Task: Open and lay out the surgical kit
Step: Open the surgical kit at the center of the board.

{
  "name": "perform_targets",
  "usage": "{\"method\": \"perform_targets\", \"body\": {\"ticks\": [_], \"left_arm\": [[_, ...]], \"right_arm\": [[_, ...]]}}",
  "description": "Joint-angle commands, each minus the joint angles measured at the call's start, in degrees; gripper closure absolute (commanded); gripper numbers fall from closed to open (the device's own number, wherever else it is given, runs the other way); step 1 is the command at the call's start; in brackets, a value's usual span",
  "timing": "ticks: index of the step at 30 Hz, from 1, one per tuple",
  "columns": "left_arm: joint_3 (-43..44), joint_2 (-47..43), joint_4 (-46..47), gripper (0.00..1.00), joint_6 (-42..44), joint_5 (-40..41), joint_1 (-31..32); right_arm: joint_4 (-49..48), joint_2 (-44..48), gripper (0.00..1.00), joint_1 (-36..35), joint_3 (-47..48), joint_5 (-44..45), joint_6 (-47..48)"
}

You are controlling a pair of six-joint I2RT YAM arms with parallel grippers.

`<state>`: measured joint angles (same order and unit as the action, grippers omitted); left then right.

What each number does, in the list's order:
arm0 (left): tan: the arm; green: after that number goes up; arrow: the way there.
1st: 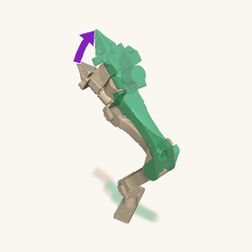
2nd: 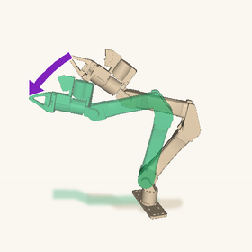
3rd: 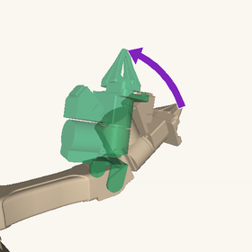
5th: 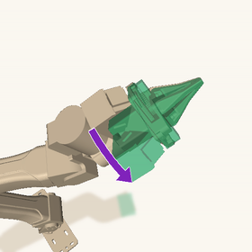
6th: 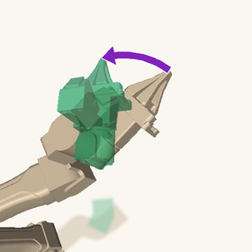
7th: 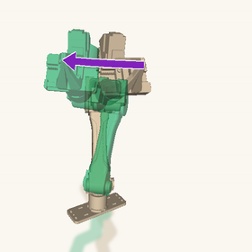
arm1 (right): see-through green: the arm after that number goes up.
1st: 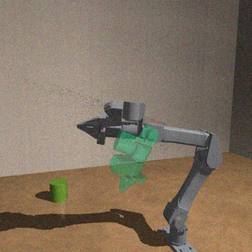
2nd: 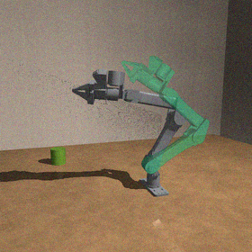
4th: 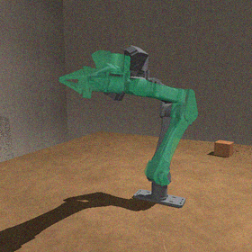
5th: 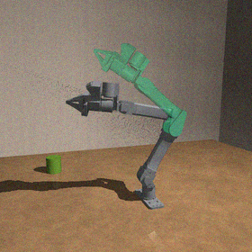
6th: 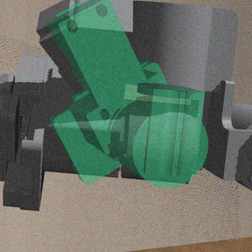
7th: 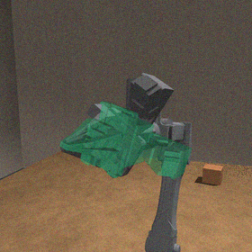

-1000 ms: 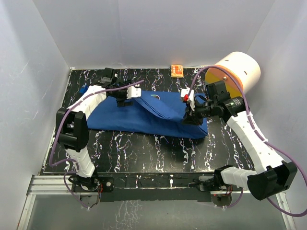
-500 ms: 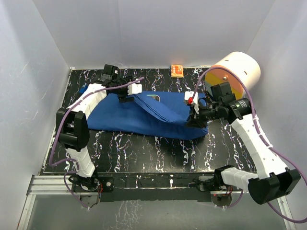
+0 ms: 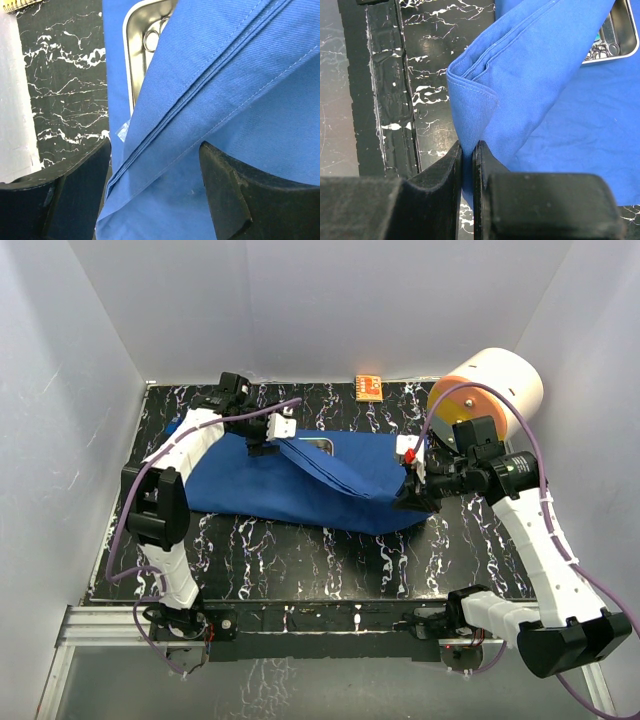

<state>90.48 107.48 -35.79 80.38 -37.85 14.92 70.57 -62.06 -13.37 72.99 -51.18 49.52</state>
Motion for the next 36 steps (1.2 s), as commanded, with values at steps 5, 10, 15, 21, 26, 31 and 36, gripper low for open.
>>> {"method": "perform_targets", "body": {"ticks": [5, 10, 15, 21, 26, 31, 36], "left_arm": [[4.7, 3.4, -2.2, 0.4, -0.1, -1.4, 0.2], [5.2, 4.4, 0.9, 0.43, -1.8, -0.6, 0.2], [8.6, 6.7, -0.8, 0.49, -2.7, -0.7, 0.2], [11.3, 8.2, -3.2, 0.62, -3.4, -1.2, 0.2], [11.3, 8.5, -4.6, 0.67, -2.0, -0.7, 0.2], [9.4, 8.2, -3.0, 0.59, -2.2, -0.7, 0.2], [3.7, 5.8, 5.5, 0.53, -4.5, -1.1, 0.5]], "right_arm": [[1.6, 2.7, 1.0, 0.3, 3.0, -3.3, 0.7], [1.5, 2.3, 1.0, 0.3, 2.6, -3.3, 0.8], [1.4, 2.3, 1.0, 0.3, 2.2, -2.9, 0.7], [0.9, 2.0, 1.0, 0.3, 1.6, -1.9, 0.7], [0.5, 1.8, 1.0, 0.3, 2.2, -1.8, 0.3], [0.0, 1.7, 1.0, 0.3, 2.7, -1.9, -0.2], [-0.1, 1.2, 1.0, 0.3, 2.9, -2.1, -0.5]]}}
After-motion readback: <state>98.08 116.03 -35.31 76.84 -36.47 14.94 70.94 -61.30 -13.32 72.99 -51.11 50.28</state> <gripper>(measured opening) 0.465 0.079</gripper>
